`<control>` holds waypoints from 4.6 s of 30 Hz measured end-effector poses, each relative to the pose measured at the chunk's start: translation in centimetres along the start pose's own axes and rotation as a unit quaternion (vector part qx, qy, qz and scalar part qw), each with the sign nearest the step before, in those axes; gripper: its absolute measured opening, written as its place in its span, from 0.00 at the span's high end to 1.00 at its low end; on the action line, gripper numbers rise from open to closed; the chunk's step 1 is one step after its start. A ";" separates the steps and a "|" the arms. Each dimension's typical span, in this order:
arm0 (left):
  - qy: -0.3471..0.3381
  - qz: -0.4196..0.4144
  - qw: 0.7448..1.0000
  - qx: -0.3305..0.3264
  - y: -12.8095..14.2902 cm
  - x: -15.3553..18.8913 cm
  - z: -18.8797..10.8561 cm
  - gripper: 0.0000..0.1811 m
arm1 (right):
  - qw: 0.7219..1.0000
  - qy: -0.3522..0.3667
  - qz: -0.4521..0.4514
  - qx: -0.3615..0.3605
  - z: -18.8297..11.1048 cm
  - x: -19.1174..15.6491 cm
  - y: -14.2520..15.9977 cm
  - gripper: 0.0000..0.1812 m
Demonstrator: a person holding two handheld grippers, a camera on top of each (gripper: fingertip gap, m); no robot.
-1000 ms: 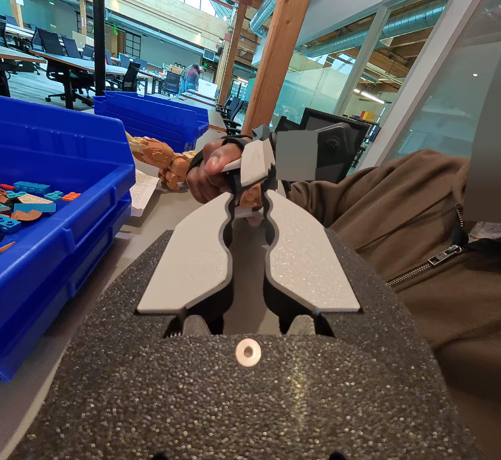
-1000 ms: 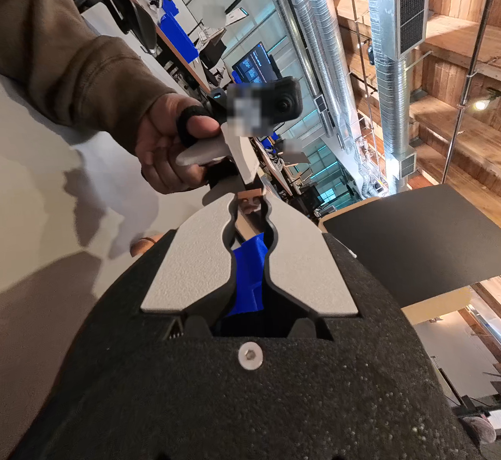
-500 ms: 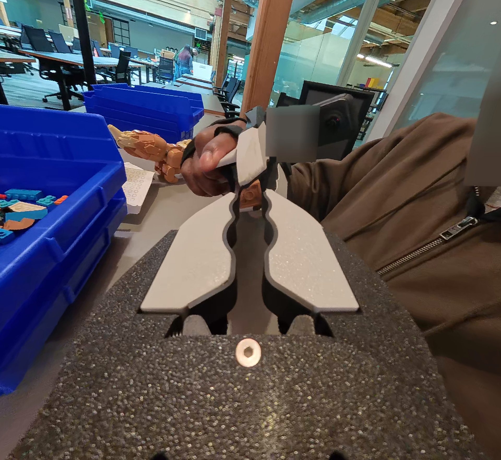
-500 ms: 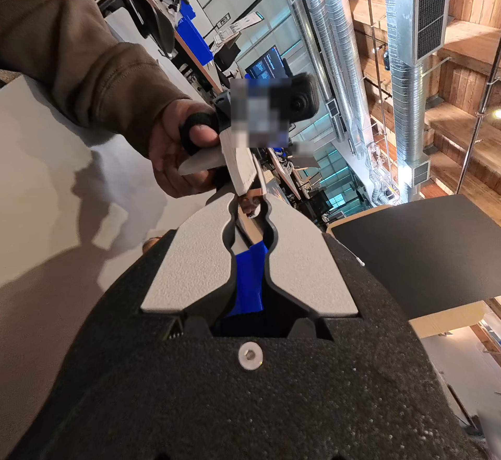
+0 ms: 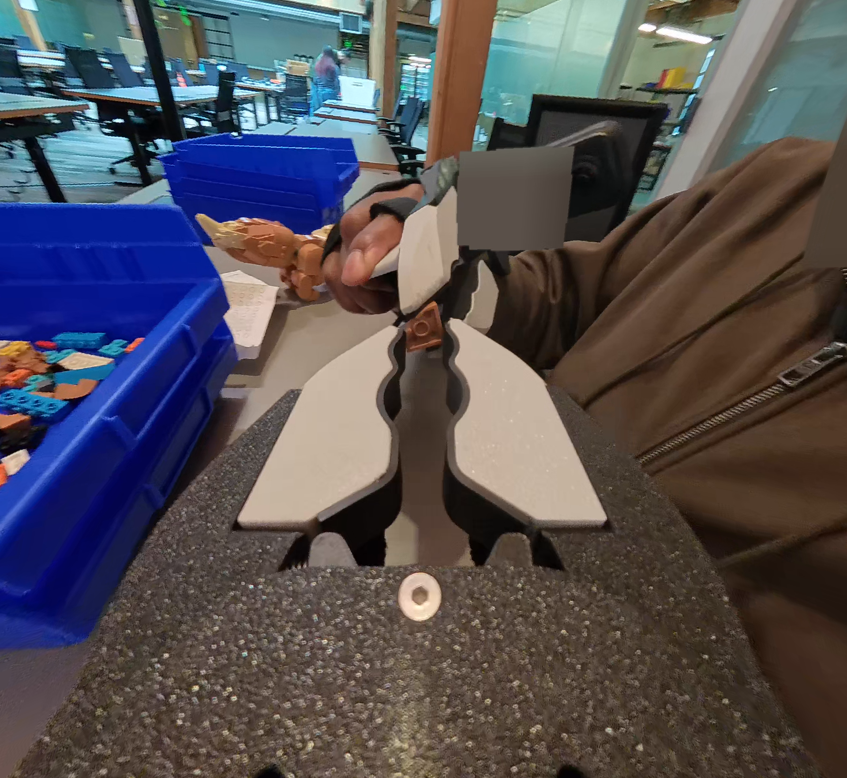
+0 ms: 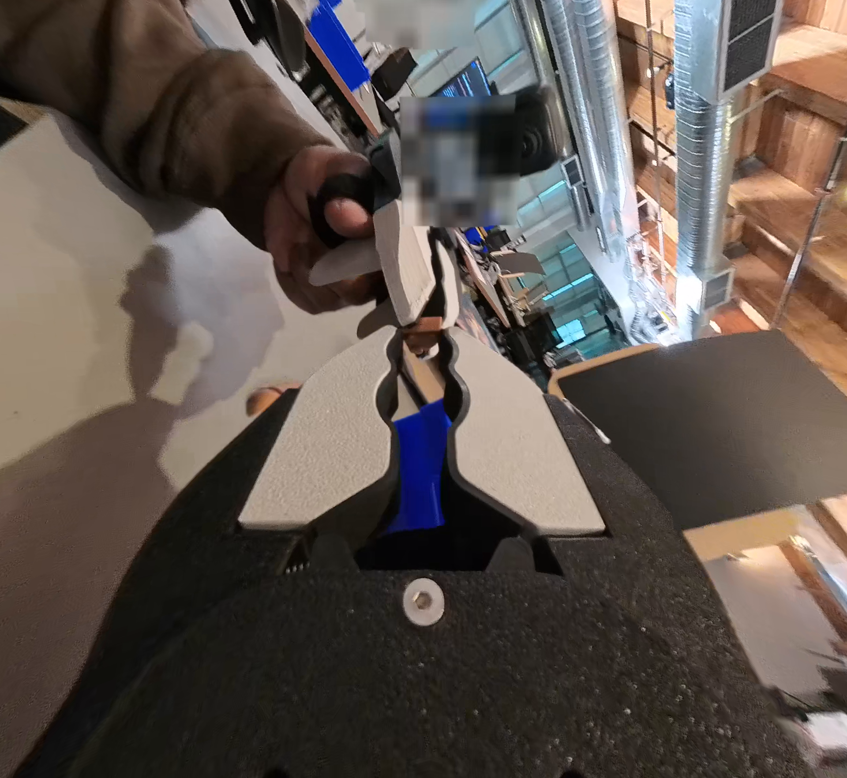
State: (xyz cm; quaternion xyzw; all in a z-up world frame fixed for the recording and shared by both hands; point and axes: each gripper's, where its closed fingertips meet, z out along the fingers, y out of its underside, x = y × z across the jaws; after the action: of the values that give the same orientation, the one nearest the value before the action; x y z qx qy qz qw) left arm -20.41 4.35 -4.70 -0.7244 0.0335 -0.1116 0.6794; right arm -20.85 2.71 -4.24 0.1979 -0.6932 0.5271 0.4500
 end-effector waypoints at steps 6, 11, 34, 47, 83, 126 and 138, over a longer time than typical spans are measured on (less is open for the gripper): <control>-0.019 0.019 1.000 -0.001 -0.2 -0.3 -0.2 0.92 | 1.000 0.019 -0.013 -0.017 0.1 0.4 0.3 0.92; 0.050 -0.004 0.999 0.008 0.2 1.1 0.0 0.91 | 0.999 -0.030 0.019 0.026 -0.4 -0.6 -0.6 0.92; -0.097 0.066 0.992 -0.041 1.2 -2.4 0.5 0.85 | 0.996 -0.026 0.021 -0.087 -0.4 -0.3 3.6 0.92; -0.069 0.029 0.996 -0.039 1.8 -2.1 0.7 0.92 | 0.996 -0.036 0.002 -0.080 -0.3 -0.9 3.1 0.92; -0.168 -0.047 0.983 0.060 2.8 1.1 2.7 0.92 | 0.981 0.104 -0.091 -0.139 -2.2 -2.6 1.8 0.86; -0.223 0.028 0.972 0.072 2.4 1.6 2.7 0.92 | 0.979 0.129 -0.010 -0.155 -2.4 -2.6 1.7 0.90; -0.264 0.075 0.961 0.045 2.9 1.2 2.9 0.93 | 0.966 0.162 -0.073 -0.189 -2.1 -2.4 2.5 0.86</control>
State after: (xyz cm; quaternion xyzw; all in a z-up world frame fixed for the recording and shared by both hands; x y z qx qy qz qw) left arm -18.31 6.76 -7.55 -0.6921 -0.0976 0.1336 0.7026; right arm -20.59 5.07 -7.49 0.0709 -0.6820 0.3773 0.6225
